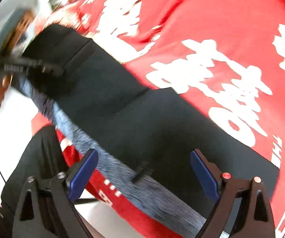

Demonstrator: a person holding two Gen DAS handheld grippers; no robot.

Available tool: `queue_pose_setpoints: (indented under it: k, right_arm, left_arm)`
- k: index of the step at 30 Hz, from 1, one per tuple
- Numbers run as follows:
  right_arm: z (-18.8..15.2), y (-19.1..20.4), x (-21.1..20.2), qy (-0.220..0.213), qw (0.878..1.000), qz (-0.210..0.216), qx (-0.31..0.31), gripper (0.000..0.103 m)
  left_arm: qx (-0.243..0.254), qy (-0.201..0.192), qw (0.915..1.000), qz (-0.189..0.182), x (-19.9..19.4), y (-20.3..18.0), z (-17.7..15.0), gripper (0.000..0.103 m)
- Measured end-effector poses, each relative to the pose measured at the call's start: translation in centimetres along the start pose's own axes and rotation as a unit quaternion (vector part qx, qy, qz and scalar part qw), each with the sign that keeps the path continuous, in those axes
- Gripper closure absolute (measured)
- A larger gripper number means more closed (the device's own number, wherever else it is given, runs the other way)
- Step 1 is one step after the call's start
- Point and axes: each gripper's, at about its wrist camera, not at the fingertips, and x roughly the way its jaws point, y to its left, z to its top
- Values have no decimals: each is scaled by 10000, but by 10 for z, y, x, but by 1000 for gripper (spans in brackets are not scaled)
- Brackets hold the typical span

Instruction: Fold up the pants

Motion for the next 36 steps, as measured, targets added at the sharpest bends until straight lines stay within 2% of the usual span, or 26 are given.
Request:
queue_pose_setpoints:
  k: [3,5,8,9,12,14,16,18,21,25,28,30,31,33,36]
  right_arm:
    - [-13,-22,1,209,9975,-622,272,8]
    - [-24,-37,4,424,9942,-887,442,8]
    - [-41,-43,41,1010,9866,-1254,272,8]
    - [-44,-42,43,846,9880,-1281,191,4]
    - [-38,-42,30,786,9895,-1184,278,5]
    - [-33,-44,4,319,9929,-1049,463,5]
    - [-24,-43,-4,205,9929,-1037,540,5]
    - [-7,-35,8,199,9941,-1026,285,5]
    - [29,-14,47,325,9953,-901,-119,5]
    - [80,10,116,684,9918,-887,-617,5]
    - [99,17,149,819,9869,-1047,-917,5]
    - [111,14,161,790,9875,-1086,-829,5]
    - [118,11,169,841,9895,-940,-700,5]
    - [120,10,169,892,9884,-957,-773,5]
    - [111,12,135,213,9908,-998,-889,5]
  left_arm:
    - [1,28,10000,26,-2,-12,6,71]
    - [6,-20,10000,-60,-4,-24,12,72]
    - [149,-81,9998,-102,-10,-45,18,73]
    - [190,-86,9997,-96,-10,-52,20,73]
    - [282,-40,9996,-56,-9,-68,24,74]
    - [318,-30,9995,-77,-7,-78,27,74]
    - [280,-27,9996,-93,-6,-83,30,75]
    - [229,-12,9997,-108,-5,-84,33,75]
    - [100,11,9999,-118,-6,-80,34,75]
    - [-13,26,9999,-124,-10,-76,31,75]
    - [-105,22,9997,-197,-11,-71,31,75]
    - [-145,20,9997,-211,-9,-69,31,75]
    - [-168,23,9996,-205,-8,-66,31,75]
    - [-351,41,9990,-262,-4,-55,32,75]
    - [-640,44,9971,-403,-2,-37,32,75]
